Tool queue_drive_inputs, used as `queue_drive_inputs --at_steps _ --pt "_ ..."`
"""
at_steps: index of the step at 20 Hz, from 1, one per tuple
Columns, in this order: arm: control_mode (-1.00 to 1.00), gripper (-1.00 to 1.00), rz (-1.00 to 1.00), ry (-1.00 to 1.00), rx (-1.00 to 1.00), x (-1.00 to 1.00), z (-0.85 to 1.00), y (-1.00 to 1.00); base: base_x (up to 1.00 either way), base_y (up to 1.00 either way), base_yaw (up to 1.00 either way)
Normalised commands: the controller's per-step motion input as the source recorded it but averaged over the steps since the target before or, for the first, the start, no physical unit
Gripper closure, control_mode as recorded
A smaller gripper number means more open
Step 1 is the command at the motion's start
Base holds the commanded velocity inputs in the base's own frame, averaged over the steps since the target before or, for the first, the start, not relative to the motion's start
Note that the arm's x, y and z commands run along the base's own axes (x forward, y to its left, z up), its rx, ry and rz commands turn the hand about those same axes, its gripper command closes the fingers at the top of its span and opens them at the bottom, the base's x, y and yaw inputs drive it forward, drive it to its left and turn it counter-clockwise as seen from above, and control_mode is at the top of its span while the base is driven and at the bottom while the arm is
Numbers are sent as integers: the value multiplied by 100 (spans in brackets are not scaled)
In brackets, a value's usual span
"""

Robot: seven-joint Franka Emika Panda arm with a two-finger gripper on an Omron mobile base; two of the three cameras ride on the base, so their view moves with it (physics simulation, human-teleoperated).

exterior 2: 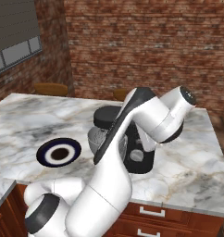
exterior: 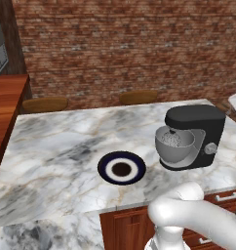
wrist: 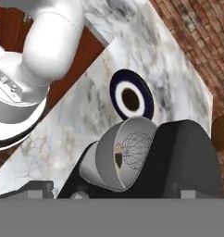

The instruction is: Add butter and sugar cubes to the stand mixer bowl and then turn on the stand mixer to begin making frosting.

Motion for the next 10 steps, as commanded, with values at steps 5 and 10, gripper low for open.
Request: queue_drive_inputs --at_steps 5,10 --pt "-100 -100 38 -44 -15 -36 -21 -2 0 0 0" --pt "-100 -100 47 -39 -17 -8 -30 0 0 0 0"
